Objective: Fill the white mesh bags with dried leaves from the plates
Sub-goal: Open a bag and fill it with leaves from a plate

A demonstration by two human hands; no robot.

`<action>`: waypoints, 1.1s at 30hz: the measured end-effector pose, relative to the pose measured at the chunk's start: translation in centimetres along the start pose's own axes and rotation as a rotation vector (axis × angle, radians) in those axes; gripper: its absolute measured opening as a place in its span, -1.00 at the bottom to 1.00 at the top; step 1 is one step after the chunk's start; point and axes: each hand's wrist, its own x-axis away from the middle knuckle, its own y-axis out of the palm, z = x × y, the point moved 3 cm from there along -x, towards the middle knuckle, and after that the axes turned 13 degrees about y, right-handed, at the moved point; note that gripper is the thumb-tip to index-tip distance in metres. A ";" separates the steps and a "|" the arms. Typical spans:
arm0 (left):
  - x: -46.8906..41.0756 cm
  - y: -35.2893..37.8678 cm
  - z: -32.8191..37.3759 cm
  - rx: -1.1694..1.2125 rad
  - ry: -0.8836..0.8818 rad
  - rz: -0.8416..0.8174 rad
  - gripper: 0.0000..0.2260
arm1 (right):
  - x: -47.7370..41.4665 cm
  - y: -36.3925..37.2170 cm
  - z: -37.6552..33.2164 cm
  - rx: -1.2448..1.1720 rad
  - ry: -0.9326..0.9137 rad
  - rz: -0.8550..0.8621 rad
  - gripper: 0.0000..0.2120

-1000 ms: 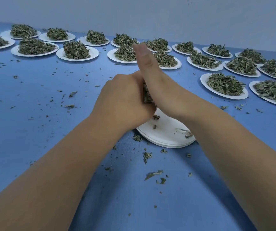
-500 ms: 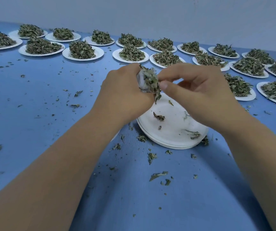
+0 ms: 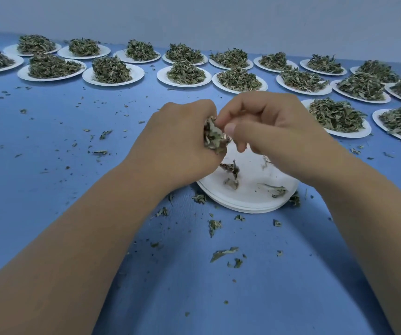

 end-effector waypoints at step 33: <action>0.1 -2.2 1.8 0.312 0.138 0.158 -0.42 | -0.9 -1.2 1.6 -0.283 0.200 0.064 -0.74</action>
